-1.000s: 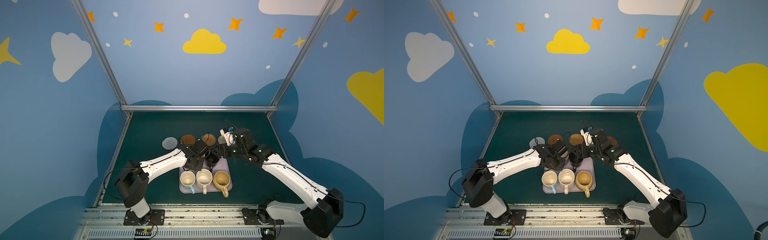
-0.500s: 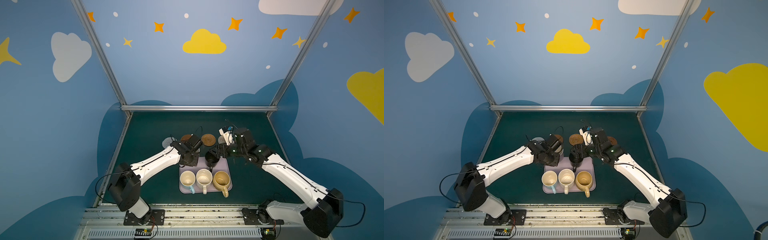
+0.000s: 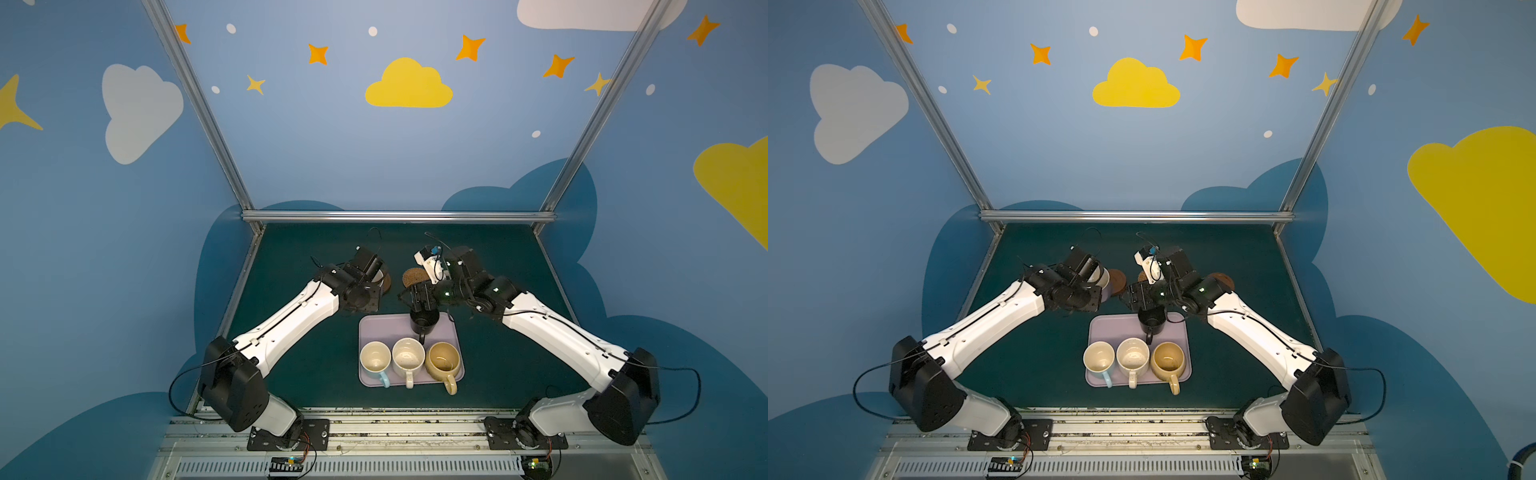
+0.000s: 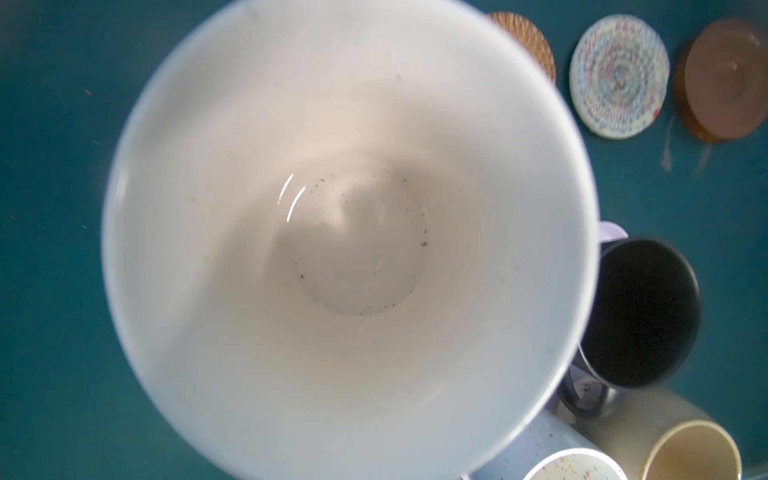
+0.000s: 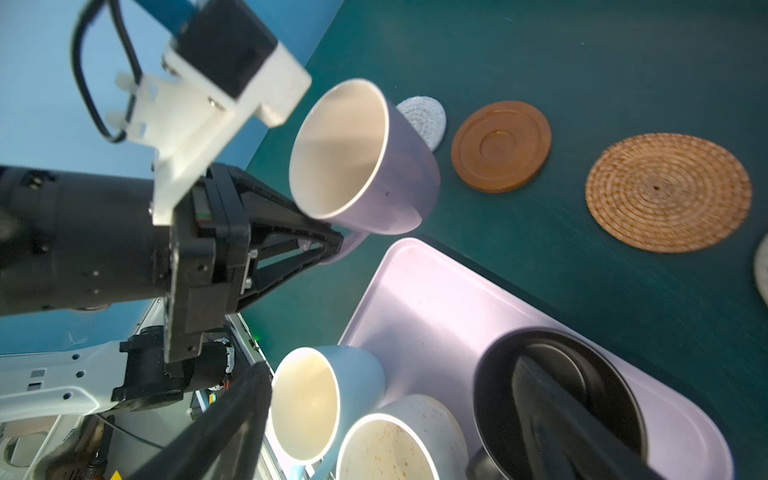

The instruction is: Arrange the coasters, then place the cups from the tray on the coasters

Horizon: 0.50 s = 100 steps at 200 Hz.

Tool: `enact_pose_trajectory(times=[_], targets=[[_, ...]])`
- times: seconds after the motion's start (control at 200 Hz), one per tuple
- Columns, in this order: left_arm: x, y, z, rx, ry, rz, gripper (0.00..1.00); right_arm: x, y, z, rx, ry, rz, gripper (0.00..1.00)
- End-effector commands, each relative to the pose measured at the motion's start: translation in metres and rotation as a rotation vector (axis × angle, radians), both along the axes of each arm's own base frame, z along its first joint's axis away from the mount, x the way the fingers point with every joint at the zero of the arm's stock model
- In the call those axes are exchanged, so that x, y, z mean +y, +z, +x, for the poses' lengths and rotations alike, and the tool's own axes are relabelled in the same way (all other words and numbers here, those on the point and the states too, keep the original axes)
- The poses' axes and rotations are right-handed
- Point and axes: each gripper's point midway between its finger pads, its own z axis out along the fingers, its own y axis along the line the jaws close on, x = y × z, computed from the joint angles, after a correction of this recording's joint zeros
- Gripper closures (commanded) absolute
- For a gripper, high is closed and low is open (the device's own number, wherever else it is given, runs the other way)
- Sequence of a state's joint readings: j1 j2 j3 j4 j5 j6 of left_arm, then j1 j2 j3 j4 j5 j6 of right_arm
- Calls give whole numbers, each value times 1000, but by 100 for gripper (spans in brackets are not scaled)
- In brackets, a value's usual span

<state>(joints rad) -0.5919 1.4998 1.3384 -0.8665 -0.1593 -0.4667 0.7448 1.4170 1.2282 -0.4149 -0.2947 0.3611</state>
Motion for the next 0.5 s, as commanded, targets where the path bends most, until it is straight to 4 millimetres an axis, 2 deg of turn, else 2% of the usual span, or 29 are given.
enact_pose_trajectory(times=[0.0, 0.305, 0.496], targets=[[4, 30, 20, -108, -1, -17, 97, 11, 10, 6, -20, 1, 16, 9], [38, 37, 45, -149, 91, -13, 97, 35, 8, 22, -10, 4, 17, 9], [59, 26, 61, -137, 151, -7, 97, 52, 3, 37, 2, -4, 6, 9]])
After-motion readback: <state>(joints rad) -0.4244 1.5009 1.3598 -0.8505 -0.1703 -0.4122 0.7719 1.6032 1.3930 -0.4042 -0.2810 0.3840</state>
